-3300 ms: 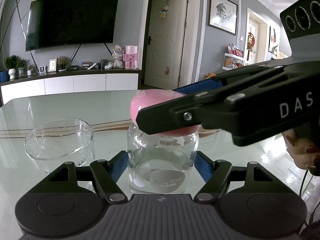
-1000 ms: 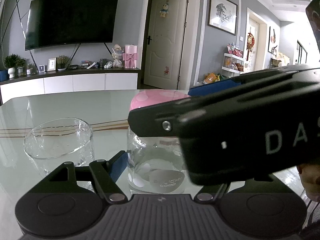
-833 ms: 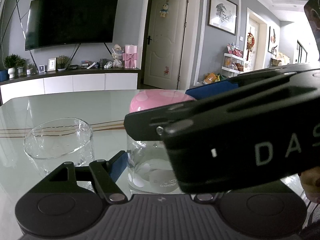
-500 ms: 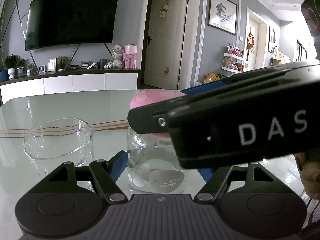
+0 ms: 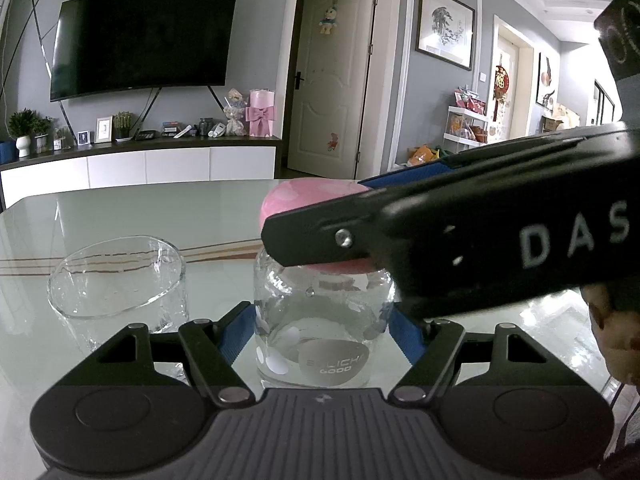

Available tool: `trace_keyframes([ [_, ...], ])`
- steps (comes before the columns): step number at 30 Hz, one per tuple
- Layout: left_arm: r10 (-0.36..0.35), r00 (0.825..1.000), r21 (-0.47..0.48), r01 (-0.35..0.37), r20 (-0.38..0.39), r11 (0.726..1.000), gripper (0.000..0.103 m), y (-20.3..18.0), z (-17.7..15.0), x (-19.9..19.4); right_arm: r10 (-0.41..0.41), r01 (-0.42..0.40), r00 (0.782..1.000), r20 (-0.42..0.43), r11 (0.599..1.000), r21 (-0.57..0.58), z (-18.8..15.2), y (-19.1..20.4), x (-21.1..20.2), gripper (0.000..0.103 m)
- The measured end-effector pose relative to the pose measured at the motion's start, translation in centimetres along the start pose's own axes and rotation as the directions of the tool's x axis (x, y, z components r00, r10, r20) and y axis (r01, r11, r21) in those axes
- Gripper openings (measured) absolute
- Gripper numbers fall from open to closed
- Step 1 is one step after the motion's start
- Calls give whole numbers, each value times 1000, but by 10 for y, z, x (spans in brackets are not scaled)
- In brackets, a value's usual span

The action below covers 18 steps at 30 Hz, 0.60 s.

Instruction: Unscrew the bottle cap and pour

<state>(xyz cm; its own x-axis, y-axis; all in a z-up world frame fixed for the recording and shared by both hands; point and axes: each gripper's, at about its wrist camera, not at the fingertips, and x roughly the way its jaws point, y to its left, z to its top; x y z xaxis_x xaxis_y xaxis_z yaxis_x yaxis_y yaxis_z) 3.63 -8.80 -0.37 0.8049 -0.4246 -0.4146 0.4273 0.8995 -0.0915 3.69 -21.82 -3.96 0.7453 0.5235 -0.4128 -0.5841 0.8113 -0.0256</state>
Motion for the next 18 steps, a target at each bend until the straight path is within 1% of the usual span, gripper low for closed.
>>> trace_keyframes([
  [10, -3, 1000, 2, 3, -1, 1000, 76, 1, 1, 2, 102, -102, 995, 0, 994, -49, 2, -13, -4, 66],
  [18, -1, 1000, 2, 1, -2, 1000, 76, 1, 1, 3, 190, -190, 982, -18, 977, -100, 8, -24, -4, 66],
])
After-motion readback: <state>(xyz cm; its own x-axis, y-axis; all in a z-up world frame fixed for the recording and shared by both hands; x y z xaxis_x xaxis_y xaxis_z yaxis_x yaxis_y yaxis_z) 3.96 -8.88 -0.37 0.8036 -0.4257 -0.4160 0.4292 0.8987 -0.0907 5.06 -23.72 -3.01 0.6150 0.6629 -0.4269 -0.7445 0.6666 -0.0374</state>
